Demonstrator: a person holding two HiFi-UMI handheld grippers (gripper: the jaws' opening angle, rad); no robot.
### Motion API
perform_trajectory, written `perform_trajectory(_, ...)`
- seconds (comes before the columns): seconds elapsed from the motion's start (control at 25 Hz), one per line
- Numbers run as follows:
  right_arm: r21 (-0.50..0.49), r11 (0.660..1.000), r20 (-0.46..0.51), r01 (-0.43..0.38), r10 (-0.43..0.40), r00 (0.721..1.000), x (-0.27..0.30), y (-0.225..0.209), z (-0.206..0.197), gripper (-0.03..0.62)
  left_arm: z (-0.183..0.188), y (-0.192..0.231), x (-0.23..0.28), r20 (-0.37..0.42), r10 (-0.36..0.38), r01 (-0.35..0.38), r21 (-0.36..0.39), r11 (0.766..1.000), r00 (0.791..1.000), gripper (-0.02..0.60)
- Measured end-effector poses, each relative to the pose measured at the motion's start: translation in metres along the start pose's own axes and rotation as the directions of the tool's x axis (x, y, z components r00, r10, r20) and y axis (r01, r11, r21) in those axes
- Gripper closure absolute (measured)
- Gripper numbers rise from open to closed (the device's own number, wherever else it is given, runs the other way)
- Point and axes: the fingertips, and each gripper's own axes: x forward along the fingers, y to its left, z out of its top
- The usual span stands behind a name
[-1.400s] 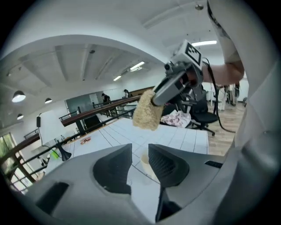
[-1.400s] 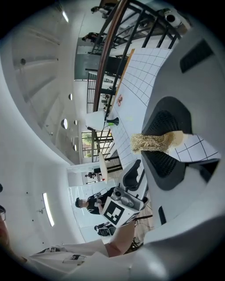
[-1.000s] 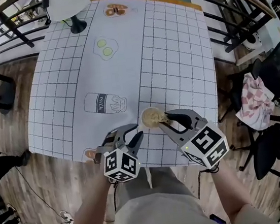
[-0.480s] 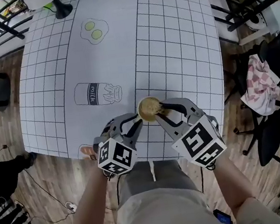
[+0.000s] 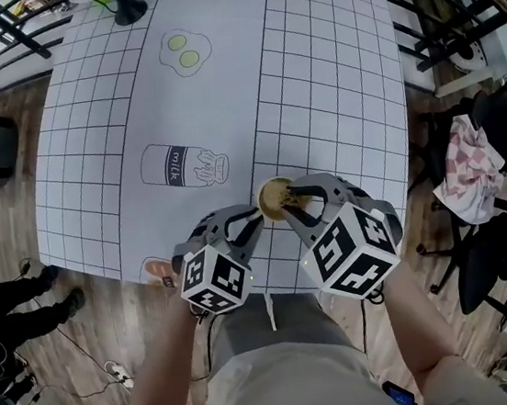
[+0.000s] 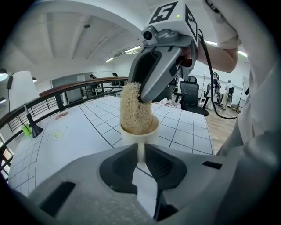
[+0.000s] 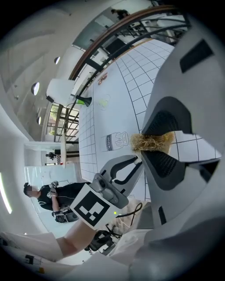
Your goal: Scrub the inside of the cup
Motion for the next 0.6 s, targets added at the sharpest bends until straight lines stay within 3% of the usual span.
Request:
perform_trajectory(0.16, -0.057, 0.998, -0.072, -0.031, 0.027, 0.997, 0.018, 0.006, -0.005, 0.491, 0.001, 0.001, -0.001, 0.021, 0.0, 0.0, -0.001, 1.0, 1.0, 0.518)
perform_trajectory(0.44, -0.062, 0.994, -0.175, -0.095, 0.082, 0.981, 0.054, 0.018, -0.024, 0.493, 0.0, 0.001, -0.003, 0.052, -0.003, 0.004, -0.032, 0.999, 0.999, 0.52)
perform_trajectory(0.6, 0.003, 0.989, -0.141, -0.15, 0.149, 0.979, 0.058, 0.019, -0.026, 0.497, 0.0, 0.001, -0.003, 0.061, -0.001, 0.004, -0.045, 0.999, 0.998, 0.52)
